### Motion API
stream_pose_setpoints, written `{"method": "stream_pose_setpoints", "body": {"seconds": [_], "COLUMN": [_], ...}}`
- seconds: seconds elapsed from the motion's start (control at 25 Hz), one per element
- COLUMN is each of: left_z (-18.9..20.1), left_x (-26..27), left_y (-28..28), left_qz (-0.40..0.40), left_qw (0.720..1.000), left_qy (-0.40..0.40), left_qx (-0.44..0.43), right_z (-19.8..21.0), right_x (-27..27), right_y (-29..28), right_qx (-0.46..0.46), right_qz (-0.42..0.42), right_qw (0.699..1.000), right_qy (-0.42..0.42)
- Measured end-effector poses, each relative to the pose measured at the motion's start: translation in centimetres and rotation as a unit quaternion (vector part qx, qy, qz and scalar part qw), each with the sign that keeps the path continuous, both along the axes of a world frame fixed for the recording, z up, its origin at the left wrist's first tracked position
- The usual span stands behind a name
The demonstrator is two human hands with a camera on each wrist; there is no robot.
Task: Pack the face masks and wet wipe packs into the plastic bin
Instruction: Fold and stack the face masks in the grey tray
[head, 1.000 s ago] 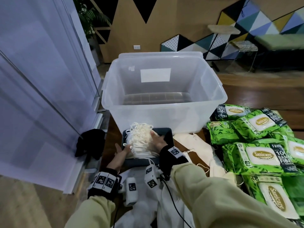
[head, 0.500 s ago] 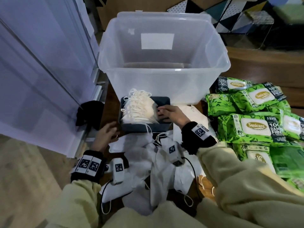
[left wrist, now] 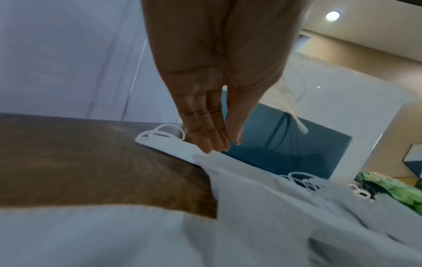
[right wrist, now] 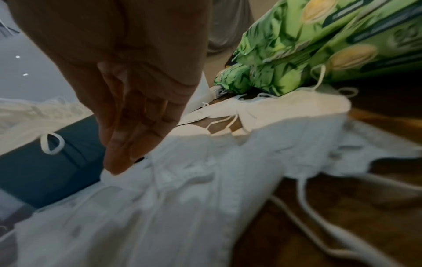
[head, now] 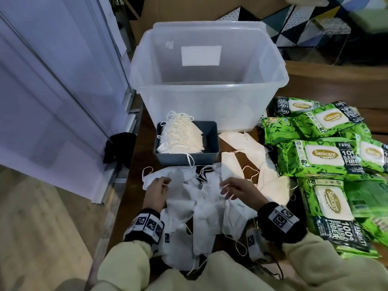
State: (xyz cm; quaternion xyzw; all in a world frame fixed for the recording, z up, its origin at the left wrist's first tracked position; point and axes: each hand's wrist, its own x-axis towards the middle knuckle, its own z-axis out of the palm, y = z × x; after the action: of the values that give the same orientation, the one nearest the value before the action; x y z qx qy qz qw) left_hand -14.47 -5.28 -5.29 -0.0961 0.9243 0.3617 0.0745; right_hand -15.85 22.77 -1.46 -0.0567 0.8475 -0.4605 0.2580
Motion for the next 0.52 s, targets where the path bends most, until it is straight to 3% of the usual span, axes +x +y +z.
{"method": "stream_pose_setpoints", "body": {"seconds": [0.16, 0.36, 0.52], "left_z": [-1.8, -2.3, -0.9], "left_x": [-2.6, -5.2, -6.2], "left_y": [-0.4, -2.7, -2.4], "left_qz": [-0.003, -0.032, -0.076], "left_qw": [0.998, 0.969, 0.955], "left_qy": [0.004, -0.027, -0.068], "left_qx": [-0.058, -0.243, -0.279], "right_z": [-0.5, -0.9, -2.1], "right_x": [2.3, 4.7, 4.8], "right_y": [2.4, 4.1, 4.8], "right_qx": [0.020, 0.053, 0.118], "right_qz": [-0.032, -0.070, -0.157], "right_qw": [0.999, 0.996, 0.981], "right_qy": [0.017, -0.016, 0.007]}}
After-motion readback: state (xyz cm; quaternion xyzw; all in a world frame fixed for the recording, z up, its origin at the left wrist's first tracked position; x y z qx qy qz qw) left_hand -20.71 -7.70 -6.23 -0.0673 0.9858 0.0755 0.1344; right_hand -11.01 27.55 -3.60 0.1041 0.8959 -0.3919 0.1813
